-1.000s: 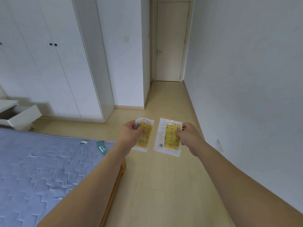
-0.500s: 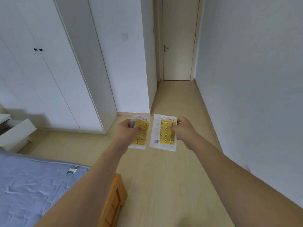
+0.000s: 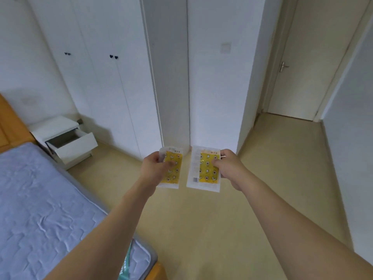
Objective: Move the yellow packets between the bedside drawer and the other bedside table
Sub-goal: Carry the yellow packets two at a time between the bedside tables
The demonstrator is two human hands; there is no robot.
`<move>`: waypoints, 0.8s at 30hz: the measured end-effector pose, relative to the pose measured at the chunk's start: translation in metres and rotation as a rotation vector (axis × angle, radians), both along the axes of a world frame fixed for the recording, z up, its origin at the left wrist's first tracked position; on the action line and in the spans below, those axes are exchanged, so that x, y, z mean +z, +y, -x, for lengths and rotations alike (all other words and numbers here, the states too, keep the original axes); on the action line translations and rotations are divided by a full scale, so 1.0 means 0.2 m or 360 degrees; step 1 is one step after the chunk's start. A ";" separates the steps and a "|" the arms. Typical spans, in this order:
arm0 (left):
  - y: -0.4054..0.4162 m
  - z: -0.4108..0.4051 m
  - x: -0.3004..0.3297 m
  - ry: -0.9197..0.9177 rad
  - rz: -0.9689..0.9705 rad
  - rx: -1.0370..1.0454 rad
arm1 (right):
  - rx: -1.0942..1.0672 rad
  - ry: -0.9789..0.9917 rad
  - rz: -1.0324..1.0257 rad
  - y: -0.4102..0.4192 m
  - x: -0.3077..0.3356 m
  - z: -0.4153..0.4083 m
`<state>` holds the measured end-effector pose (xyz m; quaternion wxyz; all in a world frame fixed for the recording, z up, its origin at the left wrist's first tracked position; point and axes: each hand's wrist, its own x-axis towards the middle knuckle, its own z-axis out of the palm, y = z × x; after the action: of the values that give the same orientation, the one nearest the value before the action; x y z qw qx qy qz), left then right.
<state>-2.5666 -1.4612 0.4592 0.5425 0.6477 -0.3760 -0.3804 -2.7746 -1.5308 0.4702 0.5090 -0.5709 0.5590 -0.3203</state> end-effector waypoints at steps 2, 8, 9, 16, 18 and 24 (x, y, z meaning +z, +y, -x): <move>-0.22 -0.15 -0.03 0.0048 0.0021 0.0070 | 0.0087 0.0004 0.0007 -0.26 -0.03 -0.18; -0.85 -0.65 -0.01 0.0180 0.0046 0.0243 | 0.0314 0.0033 0.0002 -1.01 -0.02 -0.75; -0.94 -0.73 0.01 0.0196 0.0064 0.0293 | 0.0333 0.0047 0.0002 -1.13 -0.01 -0.85; -1.46 -1.27 0.00 0.0269 0.0048 0.0540 | 0.0550 0.0097 0.0012 -1.80 0.01 -1.51; -1.59 -1.45 -0.04 0.0270 0.0027 0.0614 | 0.0641 0.0100 -0.0020 -1.97 -0.04 -1.74; -2.05 -2.08 -0.11 0.0203 0.0004 0.0821 | 0.0865 0.0031 -0.0093 -2.52 -0.17 -2.47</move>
<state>-2.1499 -1.8715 0.4366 0.6450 0.6962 -0.1640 -0.2690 -2.2809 -2.0344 0.4361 0.5870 -0.6881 0.3992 -0.1502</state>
